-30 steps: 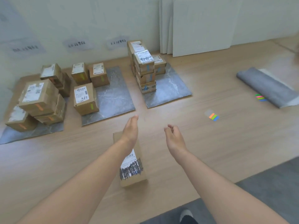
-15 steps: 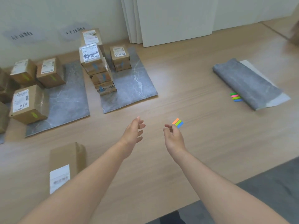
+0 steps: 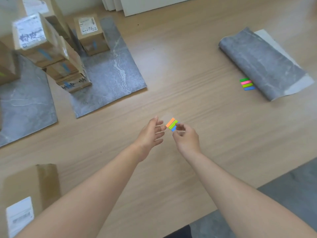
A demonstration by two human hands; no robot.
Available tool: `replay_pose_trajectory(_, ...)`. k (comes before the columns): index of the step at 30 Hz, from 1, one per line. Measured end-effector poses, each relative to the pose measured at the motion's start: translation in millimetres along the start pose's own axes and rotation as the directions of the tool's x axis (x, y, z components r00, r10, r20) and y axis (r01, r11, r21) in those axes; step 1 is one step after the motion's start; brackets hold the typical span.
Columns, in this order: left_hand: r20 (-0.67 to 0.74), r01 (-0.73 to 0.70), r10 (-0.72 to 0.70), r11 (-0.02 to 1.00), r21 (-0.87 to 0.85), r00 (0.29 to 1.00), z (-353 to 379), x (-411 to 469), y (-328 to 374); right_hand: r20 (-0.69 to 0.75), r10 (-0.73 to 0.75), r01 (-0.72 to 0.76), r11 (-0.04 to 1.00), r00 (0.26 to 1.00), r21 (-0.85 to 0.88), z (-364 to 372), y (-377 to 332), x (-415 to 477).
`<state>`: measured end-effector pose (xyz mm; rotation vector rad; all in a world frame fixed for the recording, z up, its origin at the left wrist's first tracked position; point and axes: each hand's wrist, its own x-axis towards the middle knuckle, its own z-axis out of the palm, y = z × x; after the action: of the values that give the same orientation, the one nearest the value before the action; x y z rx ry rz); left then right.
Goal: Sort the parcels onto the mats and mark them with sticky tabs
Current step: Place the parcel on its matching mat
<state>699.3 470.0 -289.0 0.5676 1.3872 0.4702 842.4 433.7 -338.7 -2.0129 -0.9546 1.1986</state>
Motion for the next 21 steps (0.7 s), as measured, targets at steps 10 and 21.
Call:
replay_pose_trajectory(10,-0.026,0.027,-0.026,0.999,0.028,0.999,5.5,32.4,7.3,-0.012,-0.108,0.101,0.958,0.994,-0.267,14.6,11.8,51.9)
replay_pose_trajectory(21,-0.028,0.046,-0.045,0.999,0.026,0.999,7.0,42.9,14.8,0.030,0.058,-0.044,0.936,0.998,-0.350,5.7,-7.8,68.0)
